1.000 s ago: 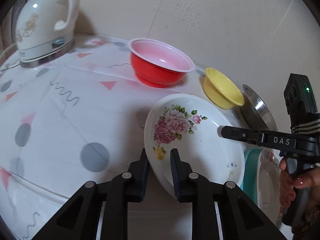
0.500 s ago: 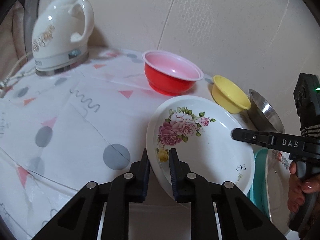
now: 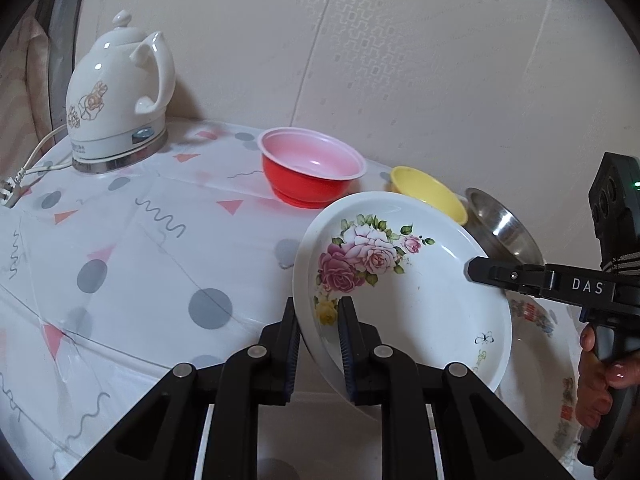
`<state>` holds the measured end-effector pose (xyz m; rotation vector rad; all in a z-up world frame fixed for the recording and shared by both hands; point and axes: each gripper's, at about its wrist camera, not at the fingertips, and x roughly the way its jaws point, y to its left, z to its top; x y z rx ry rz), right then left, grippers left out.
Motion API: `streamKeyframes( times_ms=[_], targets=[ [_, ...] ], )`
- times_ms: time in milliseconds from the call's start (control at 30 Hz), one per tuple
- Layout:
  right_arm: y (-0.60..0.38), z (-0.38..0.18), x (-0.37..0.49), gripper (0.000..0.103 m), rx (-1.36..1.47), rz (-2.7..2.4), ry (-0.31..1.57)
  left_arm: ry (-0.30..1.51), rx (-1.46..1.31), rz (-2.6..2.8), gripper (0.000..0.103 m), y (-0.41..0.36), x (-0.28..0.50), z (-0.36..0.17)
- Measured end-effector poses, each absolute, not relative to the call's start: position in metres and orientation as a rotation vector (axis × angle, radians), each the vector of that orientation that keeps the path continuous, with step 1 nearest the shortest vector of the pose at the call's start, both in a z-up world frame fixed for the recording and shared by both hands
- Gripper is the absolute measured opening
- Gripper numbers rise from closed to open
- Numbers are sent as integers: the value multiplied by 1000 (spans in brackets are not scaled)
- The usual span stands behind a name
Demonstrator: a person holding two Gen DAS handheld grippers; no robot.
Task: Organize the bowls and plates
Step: 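Carry the floral plate with both grippers and lower it onto the white plate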
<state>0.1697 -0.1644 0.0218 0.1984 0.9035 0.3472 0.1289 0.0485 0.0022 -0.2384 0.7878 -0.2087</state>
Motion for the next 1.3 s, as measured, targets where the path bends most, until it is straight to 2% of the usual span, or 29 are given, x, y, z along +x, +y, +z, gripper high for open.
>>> streamKeyframes(
  times_ms=[600, 1300],
  targets=[
    [-226, 39, 91, 8, 266, 282, 806, 768, -207, -352, 19, -16, 92, 25],
    [-306, -5, 49, 8, 416, 180, 846, 838, -82, -458, 19, -96, 76, 10]
  ],
)
